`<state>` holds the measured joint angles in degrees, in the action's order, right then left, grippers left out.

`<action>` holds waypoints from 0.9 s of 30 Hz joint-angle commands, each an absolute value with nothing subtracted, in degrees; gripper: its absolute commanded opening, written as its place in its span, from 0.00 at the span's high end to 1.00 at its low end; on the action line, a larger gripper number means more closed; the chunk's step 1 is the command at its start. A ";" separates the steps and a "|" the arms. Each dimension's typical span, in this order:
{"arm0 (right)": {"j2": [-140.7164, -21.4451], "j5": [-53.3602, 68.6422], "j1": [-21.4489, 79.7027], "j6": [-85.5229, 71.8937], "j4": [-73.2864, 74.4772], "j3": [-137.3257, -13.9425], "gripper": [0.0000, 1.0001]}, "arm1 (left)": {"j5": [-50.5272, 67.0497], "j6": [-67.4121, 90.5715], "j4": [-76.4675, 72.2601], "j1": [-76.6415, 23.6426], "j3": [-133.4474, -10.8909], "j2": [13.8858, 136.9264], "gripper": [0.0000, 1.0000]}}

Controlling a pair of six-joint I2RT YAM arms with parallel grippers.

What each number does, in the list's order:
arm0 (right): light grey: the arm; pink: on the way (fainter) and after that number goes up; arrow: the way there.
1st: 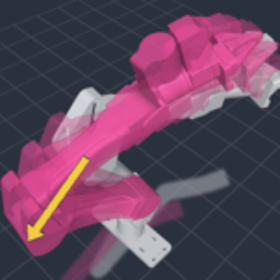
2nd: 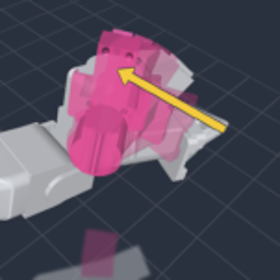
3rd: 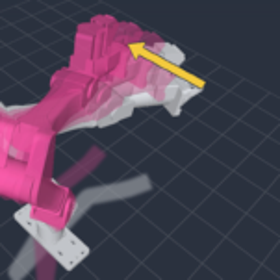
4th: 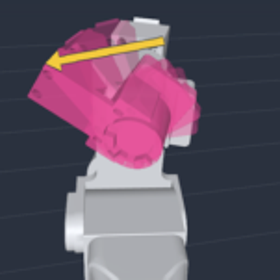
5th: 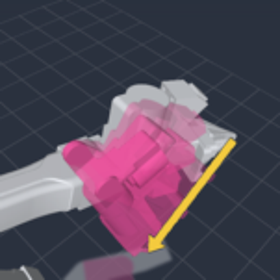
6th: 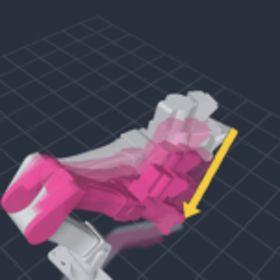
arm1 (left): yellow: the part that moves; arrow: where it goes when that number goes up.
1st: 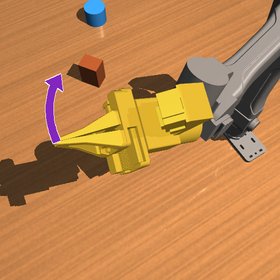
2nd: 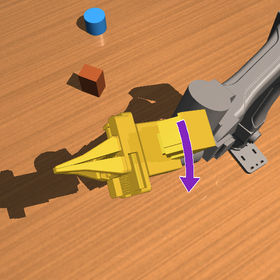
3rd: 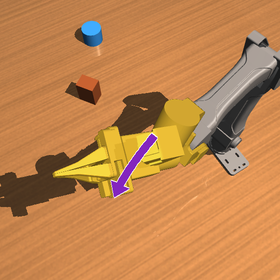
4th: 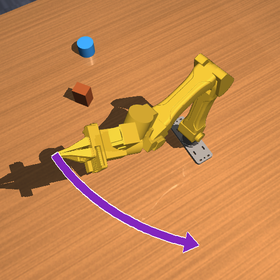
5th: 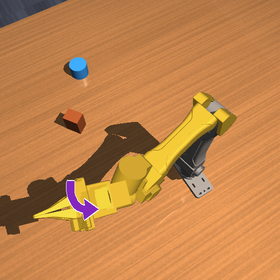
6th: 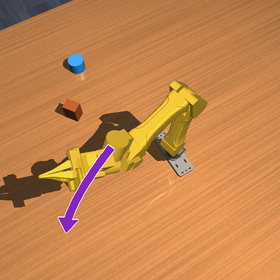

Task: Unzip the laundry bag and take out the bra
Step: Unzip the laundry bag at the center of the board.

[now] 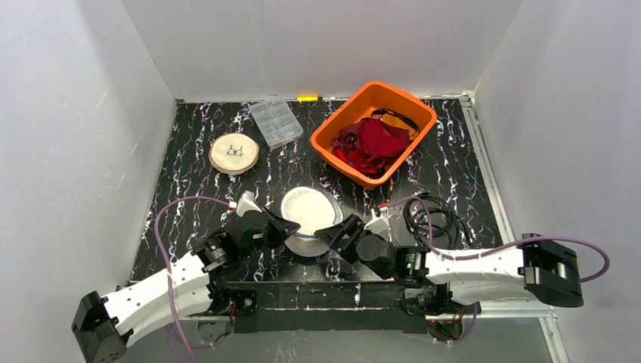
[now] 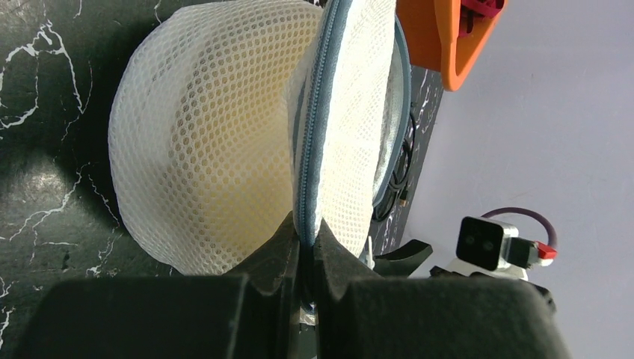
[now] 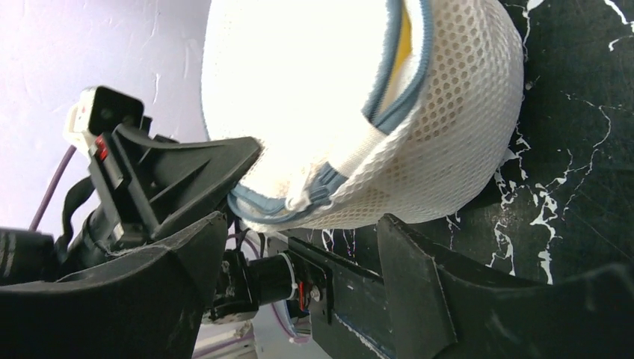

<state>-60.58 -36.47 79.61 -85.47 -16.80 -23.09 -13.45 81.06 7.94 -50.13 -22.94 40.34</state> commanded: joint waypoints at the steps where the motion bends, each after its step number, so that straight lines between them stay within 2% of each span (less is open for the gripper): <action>1: -64.36 -37.88 78.64 -90.47 -22.33 -26.32 0.23 | -18.38 79.66 7.79 -51.06 -22.24 40.43 1.00; 6: -69.83 -36.32 77.85 -90.77 -25.32 -28.16 0.35 | -19.92 78.68 7.65 -52.17 -22.49 40.82 1.00; 10: -72.01 -35.30 76.93 -89.20 -28.30 -28.39 0.56 | -20.04 77.25 8.06 -52.56 -22.75 40.91 1.00; 13: -71.52 -34.27 76.54 -86.08 -29.47 -28.09 0.65 | -20.08 76.34 10.32 -52.61 -23.54 40.43 0.97; 17: -68.31 -34.05 76.39 -81.25 -26.47 -27.69 0.68 | -20.63 74.21 16.54 -52.56 -25.54 38.79 0.66; 21: -62.76 -33.57 76.22 -74.69 -19.83 -27.23 0.71 | -20.29 70.22 21.89 -52.63 -27.47 37.23 0.42; 27: -53.67 -18.72 67.78 -58.29 -6.70 -27.78 0.72 | -19.51 64.25 29.46 -52.56 -29.41 35.57 0.24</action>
<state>-58.11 -27.79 72.86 -71.83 -16.80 -26.11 -18.02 69.71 21.45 -52.31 -27.03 36.91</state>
